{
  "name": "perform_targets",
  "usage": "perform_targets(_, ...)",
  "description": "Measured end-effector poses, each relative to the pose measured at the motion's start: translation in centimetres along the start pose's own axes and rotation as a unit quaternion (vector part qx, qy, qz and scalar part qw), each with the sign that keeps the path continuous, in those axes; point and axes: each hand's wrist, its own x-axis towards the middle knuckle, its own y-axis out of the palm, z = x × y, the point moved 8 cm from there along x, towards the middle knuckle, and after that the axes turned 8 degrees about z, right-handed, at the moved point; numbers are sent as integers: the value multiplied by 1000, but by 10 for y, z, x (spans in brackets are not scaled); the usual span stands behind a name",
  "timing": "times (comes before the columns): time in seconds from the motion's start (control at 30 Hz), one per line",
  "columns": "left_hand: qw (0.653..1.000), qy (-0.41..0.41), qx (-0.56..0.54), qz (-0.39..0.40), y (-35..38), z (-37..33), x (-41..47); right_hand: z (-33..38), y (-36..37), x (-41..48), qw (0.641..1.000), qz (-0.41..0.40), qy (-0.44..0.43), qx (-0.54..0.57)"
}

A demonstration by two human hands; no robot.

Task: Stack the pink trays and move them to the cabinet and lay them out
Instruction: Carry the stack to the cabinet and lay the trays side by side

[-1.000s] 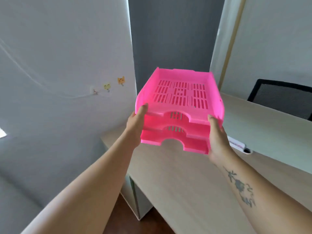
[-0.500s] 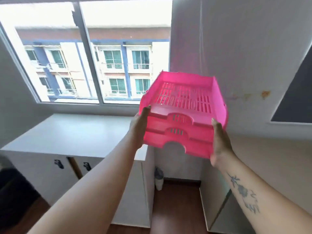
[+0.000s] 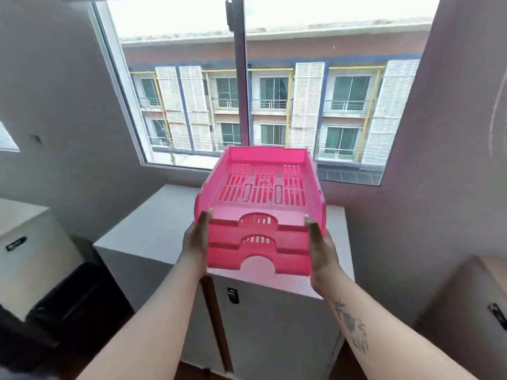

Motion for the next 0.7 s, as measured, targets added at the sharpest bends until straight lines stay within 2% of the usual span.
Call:
perform_targets(0.23, 999, -27, -20, -22, -51, 30, 56, -40, 41, 57, 999, 0, 26, -42)
perform_targets(0.5, 998, -57, 34, -7, -65, 62, 79, -85, 34, 79, 989, 1, 87, -122)
perform_targets(0.7, 996, -10, 90, -8, -65, 30, 82, -43, 36, 88, 983, 29, 54, -173)
